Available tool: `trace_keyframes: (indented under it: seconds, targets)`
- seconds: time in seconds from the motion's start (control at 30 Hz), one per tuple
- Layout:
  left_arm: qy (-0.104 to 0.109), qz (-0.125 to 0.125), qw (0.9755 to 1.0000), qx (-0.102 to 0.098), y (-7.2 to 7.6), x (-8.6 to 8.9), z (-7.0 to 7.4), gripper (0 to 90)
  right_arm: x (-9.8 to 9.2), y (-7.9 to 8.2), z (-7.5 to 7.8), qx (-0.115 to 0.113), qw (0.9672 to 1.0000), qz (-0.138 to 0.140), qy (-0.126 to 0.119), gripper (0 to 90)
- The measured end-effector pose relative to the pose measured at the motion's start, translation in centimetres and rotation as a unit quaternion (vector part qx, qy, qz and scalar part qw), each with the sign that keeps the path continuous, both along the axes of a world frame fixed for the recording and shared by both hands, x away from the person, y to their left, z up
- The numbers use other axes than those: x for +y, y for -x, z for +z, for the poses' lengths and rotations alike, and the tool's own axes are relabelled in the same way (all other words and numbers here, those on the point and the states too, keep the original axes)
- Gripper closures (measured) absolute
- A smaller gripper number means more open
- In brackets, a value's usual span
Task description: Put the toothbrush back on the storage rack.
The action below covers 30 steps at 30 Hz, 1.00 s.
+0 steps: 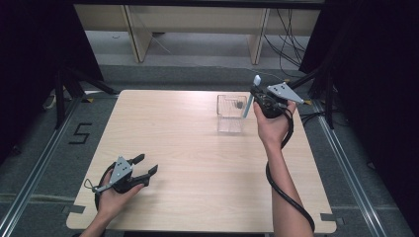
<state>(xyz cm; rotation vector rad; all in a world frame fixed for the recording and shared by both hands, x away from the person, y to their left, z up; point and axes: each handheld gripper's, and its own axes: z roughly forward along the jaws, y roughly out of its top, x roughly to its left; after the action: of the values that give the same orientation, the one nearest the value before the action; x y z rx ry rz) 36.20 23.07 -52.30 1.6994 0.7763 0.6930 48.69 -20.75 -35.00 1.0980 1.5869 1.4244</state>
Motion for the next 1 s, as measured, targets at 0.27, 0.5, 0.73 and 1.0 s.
trace_keyframes:
  seconds: [0.27,0.5,0.73,1.0]
  targets:
    - [-0.001,0.001,1.0000,0.000,0.0,0.0,0.0,32.5,-0.1,-0.3,0.5,0.002,1.0000,-0.003,-0.003,84.7]
    - [0.001,0.002,1.0000,0.001,0.0,0.0,0.0,32.4,-0.2,-0.9,0.5,-0.001,1.0000,-0.004,0.000,84.7]
    - [0.000,0.002,1.0000,0.001,0.0,0.0,0.0,32.4,-0.2,-1.3,0.2,0.004,0.9999,-0.009,-0.002,84.7]
    - [-0.005,0.007,0.9999,0.008,0.1,0.0,0.1,32.4,0.0,-1.9,0.0,0.005,0.9999,-0.012,-0.002,84.7]
